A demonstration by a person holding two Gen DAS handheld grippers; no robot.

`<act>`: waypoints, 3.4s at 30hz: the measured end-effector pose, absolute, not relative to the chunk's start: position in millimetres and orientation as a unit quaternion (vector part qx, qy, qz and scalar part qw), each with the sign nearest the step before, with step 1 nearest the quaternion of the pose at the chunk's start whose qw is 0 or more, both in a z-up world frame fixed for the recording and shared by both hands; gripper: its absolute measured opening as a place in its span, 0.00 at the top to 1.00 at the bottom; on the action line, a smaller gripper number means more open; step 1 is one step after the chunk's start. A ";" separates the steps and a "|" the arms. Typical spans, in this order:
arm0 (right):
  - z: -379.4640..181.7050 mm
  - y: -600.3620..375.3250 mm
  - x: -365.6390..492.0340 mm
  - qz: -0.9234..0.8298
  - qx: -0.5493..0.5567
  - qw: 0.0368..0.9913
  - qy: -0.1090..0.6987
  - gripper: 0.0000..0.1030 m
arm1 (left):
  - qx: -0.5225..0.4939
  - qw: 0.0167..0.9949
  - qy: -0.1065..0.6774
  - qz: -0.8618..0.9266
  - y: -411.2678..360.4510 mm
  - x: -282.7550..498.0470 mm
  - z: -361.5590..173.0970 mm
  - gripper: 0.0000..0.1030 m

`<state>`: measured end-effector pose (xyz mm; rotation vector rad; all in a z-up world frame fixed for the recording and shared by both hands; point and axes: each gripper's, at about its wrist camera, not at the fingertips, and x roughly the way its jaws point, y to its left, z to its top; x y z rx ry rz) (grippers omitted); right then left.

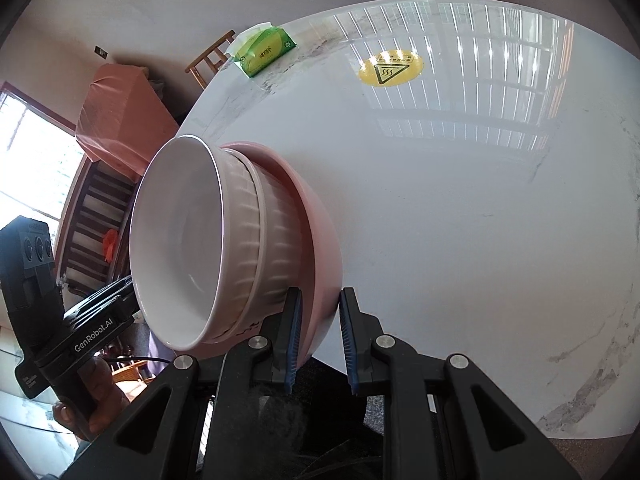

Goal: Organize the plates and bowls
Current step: 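Carry the nested bowls with both grippers and lower them onto the plate stack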

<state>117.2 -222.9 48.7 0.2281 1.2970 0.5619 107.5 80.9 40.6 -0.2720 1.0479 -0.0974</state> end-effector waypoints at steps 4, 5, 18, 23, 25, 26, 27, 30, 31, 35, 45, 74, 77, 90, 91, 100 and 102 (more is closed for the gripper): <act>52.8 -208.4 117.8 0.272 0.105 0.750 0.593 0.82 | -0.130 0.864 0.485 -0.030 96.8 104.9 53.2 0.92; 53.7 -203.8 118.9 0.276 0.104 0.750 0.593 0.82 | -0.129 0.866 0.483 -0.026 100.2 104.4 55.4 0.92; 53.5 -146.1 139.7 0.309 0.104 0.735 0.594 0.82 | -0.149 0.868 0.474 0.023 160.9 109.3 60.7 0.93; 46.6 -128.7 146.3 0.317 0.101 0.727 0.601 0.82 | -0.155 0.865 0.476 0.038 180.4 114.7 54.6 0.93; 44.1 -122.6 148.6 0.318 0.100 0.724 0.604 0.82 | -0.159 0.863 0.478 0.041 186.0 117.0 51.0 0.93; 42.5 -120.2 149.8 0.318 0.099 0.723 0.605 0.82 | -0.160 0.862 0.479 0.043 188.4 118.0 49.4 0.93; 41.1 -117.4 151.8 0.318 0.099 0.722 0.607 0.82 | -0.160 0.861 0.480 0.044 191.3 120.4 47.7 0.93; 38.4 -113.1 152.4 0.319 0.097 0.719 0.610 0.82 | -0.159 0.861 0.481 0.048 196.2 123.4 43.6 0.93; 37.0 -111.4 153.4 0.319 0.097 0.718 0.611 0.82 | -0.158 0.861 0.481 0.049 196.9 124.6 42.1 0.93; 31.6 -108.6 154.4 0.318 0.097 0.714 0.616 0.82 | -0.153 0.860 0.483 0.052 198.7 128.7 36.7 0.93; 26.9 -106.5 152.3 0.314 0.094 0.710 0.623 0.82 | -0.147 0.858 0.488 0.057 200.9 133.7 27.0 0.94; 18.0 -92.8 160.8 0.308 0.096 0.702 0.635 0.82 | -0.162 0.850 0.498 0.062 214.5 138.1 15.8 0.95; 16.8 -91.4 160.5 0.311 0.097 0.703 0.632 0.82 | -0.158 0.852 0.495 0.066 214.4 136.9 16.7 0.95; 11.4 -97.6 162.0 0.325 0.125 0.722 0.598 0.75 | -0.154 0.865 0.473 0.069 215.6 128.0 16.0 0.91; 10.9 -98.1 162.0 0.326 0.128 0.723 0.596 0.74 | -0.158 0.864 0.473 0.068 217.2 126.4 15.2 0.91; 28.9 -109.9 152.8 0.325 0.125 0.766 0.541 0.63 | -0.181 0.864 0.466 0.053 226.6 119.3 12.5 0.81; 36.8 -115.3 146.5 0.329 0.131 0.777 0.520 0.62 | -0.187 0.867 0.459 0.051 228.5 116.6 14.2 0.80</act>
